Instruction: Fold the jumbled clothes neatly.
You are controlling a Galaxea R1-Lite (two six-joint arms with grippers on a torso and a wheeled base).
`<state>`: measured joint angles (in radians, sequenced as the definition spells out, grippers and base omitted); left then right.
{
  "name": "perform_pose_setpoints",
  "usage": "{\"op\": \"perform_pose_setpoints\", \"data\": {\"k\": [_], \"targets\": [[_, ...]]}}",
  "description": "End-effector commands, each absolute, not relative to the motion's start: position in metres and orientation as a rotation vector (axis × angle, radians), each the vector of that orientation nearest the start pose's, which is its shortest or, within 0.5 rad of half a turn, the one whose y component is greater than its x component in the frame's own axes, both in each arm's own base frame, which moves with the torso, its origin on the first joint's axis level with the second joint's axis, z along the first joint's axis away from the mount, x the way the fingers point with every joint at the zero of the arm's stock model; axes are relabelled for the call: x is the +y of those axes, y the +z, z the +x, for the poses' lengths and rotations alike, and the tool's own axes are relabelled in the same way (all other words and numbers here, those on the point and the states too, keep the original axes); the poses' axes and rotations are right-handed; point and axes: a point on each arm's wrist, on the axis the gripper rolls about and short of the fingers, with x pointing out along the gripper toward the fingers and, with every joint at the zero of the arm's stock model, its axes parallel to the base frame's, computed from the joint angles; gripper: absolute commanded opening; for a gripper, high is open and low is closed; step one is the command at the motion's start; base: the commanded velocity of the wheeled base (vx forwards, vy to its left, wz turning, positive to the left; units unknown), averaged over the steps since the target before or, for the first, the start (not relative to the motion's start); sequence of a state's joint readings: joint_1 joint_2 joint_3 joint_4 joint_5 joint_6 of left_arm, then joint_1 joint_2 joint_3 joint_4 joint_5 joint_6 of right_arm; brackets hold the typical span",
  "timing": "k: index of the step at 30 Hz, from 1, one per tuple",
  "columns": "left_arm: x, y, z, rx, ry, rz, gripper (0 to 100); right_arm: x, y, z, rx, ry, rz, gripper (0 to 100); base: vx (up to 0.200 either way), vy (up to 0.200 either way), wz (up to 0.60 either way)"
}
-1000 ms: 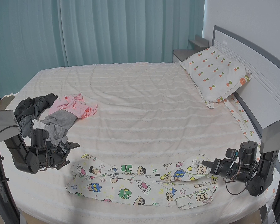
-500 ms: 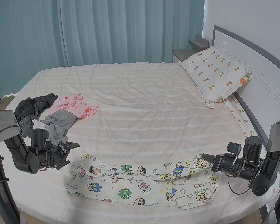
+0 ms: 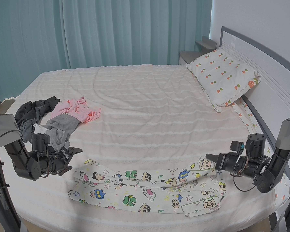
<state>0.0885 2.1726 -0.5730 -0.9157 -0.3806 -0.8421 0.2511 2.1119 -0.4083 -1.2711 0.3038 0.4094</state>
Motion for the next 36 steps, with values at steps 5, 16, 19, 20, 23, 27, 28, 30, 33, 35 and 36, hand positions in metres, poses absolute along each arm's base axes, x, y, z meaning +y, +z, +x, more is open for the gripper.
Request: {"op": "perform_pose_setpoints", "data": {"k": [5,16,19,20,23,27,28,30,33,35,36], "targets": [[0.020,0.006,0.317,0.752,0.017,-0.963,100,0.067,0.001,0.332,0.630,0.354,0.394,0,0.000,0.000,0.00],[0.020,0.006,0.317,0.752,0.017,-0.963,100,0.053,-0.042,0.349,0.720,0.286,0.393,0,0.000,0.000,0.00],[0.020,0.006,0.318,0.751,0.017,-0.963,100,0.052,-0.048,0.348,0.731,0.288,0.373,0,0.000,0.000,0.00],[0.020,0.006,0.318,0.750,0.018,-0.962,100,0.052,-0.048,0.348,0.732,0.288,0.369,0,0.000,0.000,0.00],[0.020,0.006,0.318,0.751,0.017,-0.963,100,0.051,-0.051,0.351,0.717,0.251,0.344,100,0.000,0.000,0.00],[0.020,0.006,0.318,0.751,0.017,-0.963,100,0.048,-0.042,0.362,0.633,0.177,0.330,100,0.000,0.000,0.00],[0.020,0.006,0.317,0.752,0.017,-0.963,100,0.046,-0.038,0.364,0.608,0.167,0.334,100,0.000,0.000,0.00],[0.020,0.006,0.317,0.753,0.018,-0.963,100,0.045,-0.022,0.362,0.560,0.172,0.346,100,0.000,0.000,0.00],[0.020,0.006,0.318,0.751,0.017,-0.964,100,0.049,-0.006,0.353,0.541,0.177,0.391,100,0.000,0.000,0.00],[0.020,0.006,0.318,0.751,0.017,-0.964,100,0.061,0.008,0.339,0.543,0.206,0.434,100,0.000,0.000,0.00],[0.020,0.006,0.318,0.751,0.017,-0.964,100,0.065,0.011,0.336,0.545,0.216,0.446,100,0.000,0.000,0.00]]}}
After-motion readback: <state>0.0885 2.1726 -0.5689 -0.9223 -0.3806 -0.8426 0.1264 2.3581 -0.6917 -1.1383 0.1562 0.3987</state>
